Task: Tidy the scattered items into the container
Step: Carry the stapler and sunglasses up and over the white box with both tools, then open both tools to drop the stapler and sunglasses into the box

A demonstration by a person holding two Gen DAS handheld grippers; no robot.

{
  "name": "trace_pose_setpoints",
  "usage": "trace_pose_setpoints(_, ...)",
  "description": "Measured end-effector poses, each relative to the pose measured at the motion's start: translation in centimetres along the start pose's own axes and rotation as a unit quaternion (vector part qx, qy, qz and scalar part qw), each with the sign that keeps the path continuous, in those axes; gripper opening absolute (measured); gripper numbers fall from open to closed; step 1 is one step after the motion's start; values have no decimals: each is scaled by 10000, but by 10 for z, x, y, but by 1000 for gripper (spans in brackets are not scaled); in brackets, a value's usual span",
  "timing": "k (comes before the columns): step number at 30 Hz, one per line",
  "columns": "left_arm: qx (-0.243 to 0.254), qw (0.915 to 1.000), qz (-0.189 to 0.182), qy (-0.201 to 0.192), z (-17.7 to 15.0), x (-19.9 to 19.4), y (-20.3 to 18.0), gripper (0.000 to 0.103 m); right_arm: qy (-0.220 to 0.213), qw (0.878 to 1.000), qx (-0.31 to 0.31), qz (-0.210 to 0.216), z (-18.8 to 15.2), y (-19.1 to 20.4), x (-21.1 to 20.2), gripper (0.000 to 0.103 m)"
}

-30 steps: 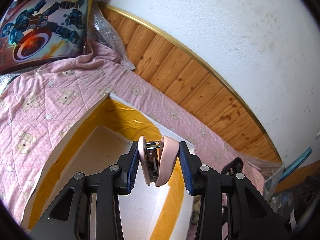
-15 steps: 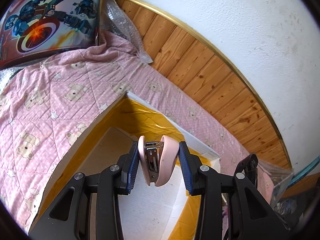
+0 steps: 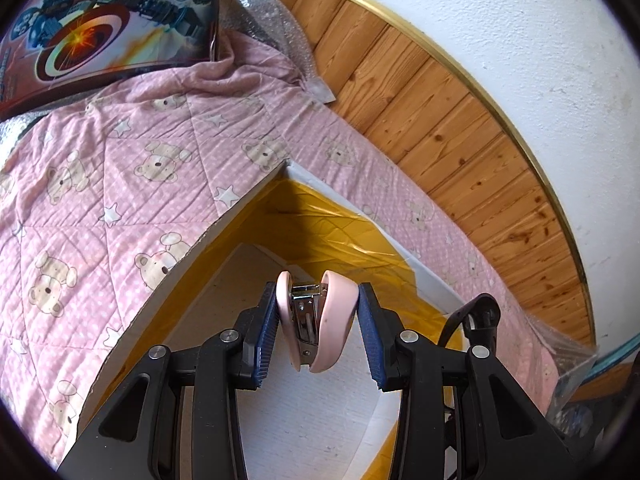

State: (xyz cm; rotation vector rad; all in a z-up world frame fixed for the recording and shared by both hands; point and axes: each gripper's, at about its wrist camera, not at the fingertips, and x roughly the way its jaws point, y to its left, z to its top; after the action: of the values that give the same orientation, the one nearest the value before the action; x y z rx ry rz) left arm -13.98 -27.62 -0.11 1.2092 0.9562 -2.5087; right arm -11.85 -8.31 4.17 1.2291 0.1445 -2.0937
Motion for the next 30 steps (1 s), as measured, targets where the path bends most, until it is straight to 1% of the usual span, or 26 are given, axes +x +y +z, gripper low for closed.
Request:
trace_pose_setpoints(5, -12, 9999, -75, 135, 0, 8, 1, 40, 162, 9997, -115, -143, 4, 3, 16, 38)
trace_pose_setpoints(8, 11, 9998, -43, 177, 0, 13, 1, 40, 254, 9992, -168, -243, 7, 4, 24, 38)
trace_pose_setpoints(15, 137, 9991, 313, 251, 1, 25, 5, 40, 561, 9980, -24, -296, 9, -2, 46, 38)
trace_pose_setpoints(19, 112, 9987, 332, 383, 1, 33, 8, 40, 745, 9967, 42, -306, 9, -2, 58, 38)
trace_pose_setpoints(23, 185, 9977, 421, 507, -2, 41, 7, 40, 840, 9955, -18, -443, 13, 0, 65, 38)
trace_pose_setpoints(27, 337, 9955, 649, 598, -5, 49, 6, 40, 943, 9935, -115, -626, 16, 0, 71, 38)
trace_pose_setpoints(30, 326, 9946, 712, 680, -5, 55, 9, 40, 1010, 9915, -274, -776, 18, 3, 76, 38)
